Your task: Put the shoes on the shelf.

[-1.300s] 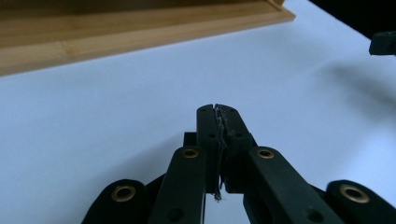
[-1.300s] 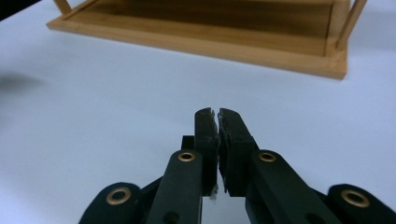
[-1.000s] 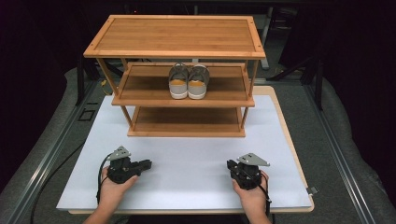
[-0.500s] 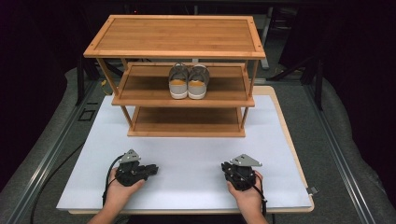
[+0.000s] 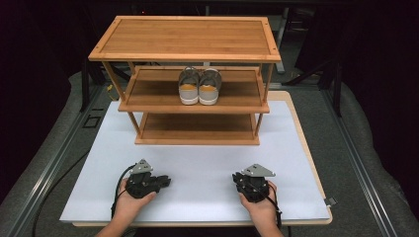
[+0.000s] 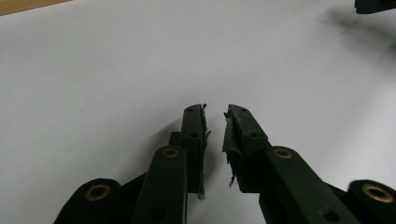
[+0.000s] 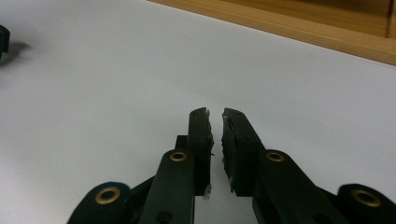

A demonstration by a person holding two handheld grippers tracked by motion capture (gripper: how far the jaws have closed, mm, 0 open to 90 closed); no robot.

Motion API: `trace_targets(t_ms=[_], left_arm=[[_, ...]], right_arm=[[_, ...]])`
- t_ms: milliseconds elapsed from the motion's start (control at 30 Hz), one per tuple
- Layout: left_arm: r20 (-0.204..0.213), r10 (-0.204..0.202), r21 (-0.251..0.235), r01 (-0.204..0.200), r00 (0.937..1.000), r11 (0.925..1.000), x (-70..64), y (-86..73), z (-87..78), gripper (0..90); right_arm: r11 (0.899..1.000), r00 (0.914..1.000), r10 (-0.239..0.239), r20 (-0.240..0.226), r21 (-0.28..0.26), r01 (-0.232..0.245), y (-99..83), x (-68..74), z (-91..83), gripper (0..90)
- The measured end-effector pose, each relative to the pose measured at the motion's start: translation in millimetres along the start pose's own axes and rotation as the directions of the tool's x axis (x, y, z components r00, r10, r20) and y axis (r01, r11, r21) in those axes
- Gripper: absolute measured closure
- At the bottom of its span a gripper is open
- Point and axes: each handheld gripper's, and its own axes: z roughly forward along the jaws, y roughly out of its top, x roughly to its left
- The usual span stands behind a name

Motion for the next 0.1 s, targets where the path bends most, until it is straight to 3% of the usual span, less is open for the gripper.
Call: trace_targets(t_ms=[100], left_arm=[[0.002,-0.009,-0.003,0.009,1.0,1.0,0.6,0.6,1.1,73.1]], right_arm=[[1.0,1.0,0.009,-0.002,0.0,-0.009,-1.2,-1.2,0.5,81.3]])
